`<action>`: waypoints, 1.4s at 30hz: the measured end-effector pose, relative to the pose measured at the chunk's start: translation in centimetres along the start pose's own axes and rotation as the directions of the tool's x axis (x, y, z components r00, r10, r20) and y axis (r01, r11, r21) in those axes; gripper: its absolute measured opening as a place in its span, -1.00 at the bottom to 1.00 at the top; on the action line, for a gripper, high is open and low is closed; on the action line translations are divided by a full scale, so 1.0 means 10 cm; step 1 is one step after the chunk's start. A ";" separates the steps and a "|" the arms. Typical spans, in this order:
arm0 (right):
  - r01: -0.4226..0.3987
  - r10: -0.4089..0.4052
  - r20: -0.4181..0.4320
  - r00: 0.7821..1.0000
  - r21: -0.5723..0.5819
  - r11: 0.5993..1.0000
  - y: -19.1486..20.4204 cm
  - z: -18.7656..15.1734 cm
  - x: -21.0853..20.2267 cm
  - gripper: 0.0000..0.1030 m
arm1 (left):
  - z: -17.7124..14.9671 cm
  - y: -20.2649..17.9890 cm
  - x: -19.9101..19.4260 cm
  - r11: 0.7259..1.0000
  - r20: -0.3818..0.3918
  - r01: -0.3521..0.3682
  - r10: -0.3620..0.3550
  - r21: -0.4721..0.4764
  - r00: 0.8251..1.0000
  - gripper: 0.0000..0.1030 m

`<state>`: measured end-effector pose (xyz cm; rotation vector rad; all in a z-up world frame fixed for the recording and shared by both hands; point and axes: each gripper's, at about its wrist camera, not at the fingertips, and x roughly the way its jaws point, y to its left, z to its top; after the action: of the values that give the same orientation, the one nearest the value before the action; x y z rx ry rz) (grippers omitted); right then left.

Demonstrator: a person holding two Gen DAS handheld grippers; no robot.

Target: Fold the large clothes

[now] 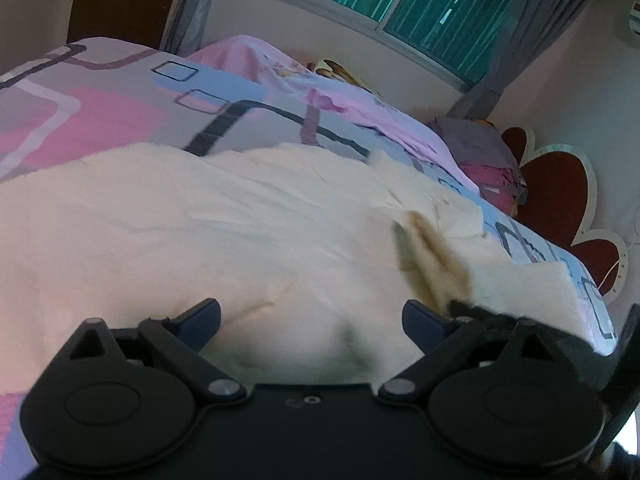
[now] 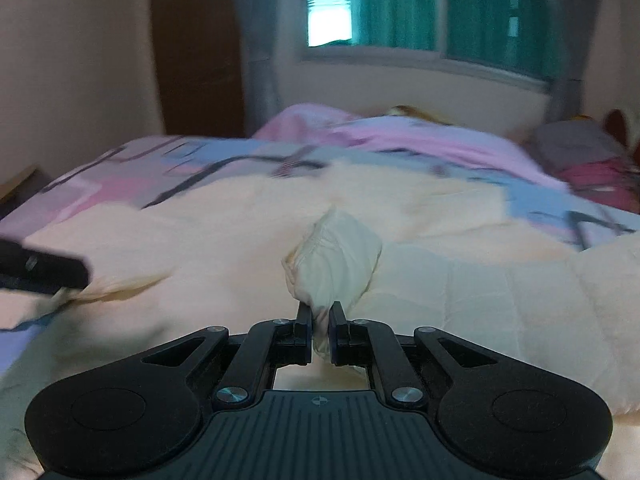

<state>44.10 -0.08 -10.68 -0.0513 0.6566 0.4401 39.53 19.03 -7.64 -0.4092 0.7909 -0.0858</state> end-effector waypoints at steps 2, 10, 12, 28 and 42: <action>-0.034 0.034 -0.021 0.999 -0.019 0.999 0.20 -0.03 0.16 -0.86 | 0.04 0.08 -0.01 1.000 0.000 -0.005 0.005 -0.009 1.000 0.89; -0.019 0.021 0.024 0.999 -0.076 0.997 0.47 -0.10 0.19 0.51 | 0.08 0.21 0.03 0.999 0.000 0.013 -0.013 -0.040 1.000 0.91; 0.008 -0.005 0.051 0.999 -0.061 0.998 0.35 -0.09 0.02 0.50 | 0.08 0.14 0.11 0.999 -0.001 0.033 -0.033 -0.031 0.999 0.91; 0.380 -0.392 -0.070 0.917 0.444 0.812 -1.93 -0.37 -0.80 -0.54 | 0.14 -0.41 1.11 0.993 -0.140 0.089 -0.077 0.077 0.987 -0.80; 0.365 -0.348 -0.114 0.931 0.370 0.855 -1.99 -0.48 -0.72 -0.54 | 0.03 -0.38 0.89 0.996 -0.051 -0.018 0.022 0.082 0.998 -0.66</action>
<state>44.49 -21.74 -11.95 0.1907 0.7486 -0.0567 46.30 13.63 -12.03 -0.3223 0.8394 -0.1098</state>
